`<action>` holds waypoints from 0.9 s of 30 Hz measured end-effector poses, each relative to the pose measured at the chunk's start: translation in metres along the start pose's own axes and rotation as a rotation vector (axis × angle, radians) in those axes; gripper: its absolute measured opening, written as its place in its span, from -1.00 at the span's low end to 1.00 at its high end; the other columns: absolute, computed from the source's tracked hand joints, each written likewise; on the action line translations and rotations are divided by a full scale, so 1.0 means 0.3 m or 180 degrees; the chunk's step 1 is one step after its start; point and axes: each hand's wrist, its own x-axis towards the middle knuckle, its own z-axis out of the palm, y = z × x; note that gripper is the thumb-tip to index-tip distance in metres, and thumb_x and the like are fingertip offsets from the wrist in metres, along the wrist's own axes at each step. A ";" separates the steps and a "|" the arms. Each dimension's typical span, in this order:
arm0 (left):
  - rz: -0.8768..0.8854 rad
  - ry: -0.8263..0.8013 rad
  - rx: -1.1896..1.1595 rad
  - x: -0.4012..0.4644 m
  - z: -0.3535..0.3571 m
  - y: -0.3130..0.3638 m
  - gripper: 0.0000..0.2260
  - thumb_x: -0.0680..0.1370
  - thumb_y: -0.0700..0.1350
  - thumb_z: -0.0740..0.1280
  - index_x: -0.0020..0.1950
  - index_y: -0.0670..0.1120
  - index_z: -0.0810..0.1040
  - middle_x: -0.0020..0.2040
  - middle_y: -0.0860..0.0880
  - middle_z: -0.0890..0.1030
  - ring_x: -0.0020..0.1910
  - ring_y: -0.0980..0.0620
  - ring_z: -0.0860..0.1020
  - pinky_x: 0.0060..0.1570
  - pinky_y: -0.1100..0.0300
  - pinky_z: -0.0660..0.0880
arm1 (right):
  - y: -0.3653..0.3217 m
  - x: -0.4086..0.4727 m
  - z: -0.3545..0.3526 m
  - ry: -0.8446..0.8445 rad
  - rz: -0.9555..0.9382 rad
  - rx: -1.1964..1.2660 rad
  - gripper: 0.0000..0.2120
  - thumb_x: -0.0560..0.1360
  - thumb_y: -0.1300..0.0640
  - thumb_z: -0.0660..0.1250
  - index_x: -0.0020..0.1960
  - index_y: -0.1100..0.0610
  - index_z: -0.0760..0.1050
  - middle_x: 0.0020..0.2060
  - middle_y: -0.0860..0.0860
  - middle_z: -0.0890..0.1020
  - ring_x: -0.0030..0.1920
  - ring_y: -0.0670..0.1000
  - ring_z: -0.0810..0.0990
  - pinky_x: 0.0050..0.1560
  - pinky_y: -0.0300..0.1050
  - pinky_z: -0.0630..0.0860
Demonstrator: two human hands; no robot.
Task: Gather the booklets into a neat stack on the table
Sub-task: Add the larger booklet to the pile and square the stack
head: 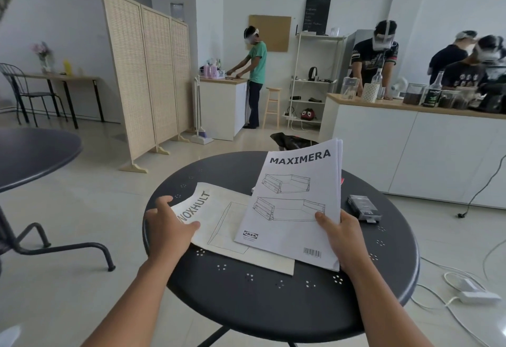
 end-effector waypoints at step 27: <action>-0.0397 -0.1917 -0.3143 -0.065 0.080 0.065 -0.67 0.51 -0.40 0.36 0.18 -0.07 0.59 0.06 -0.02 0.73 0.06 -0.02 0.68 -0.05 0.10 0.59 | -0.002 0.004 -0.001 -0.0012 0.0053 0.0062 -0.86 0.58 0.22 0.40 -0.06 0.00 0.66 -0.20 -0.11 0.78 -0.20 -0.05 0.78 -0.18 -0.09 0.66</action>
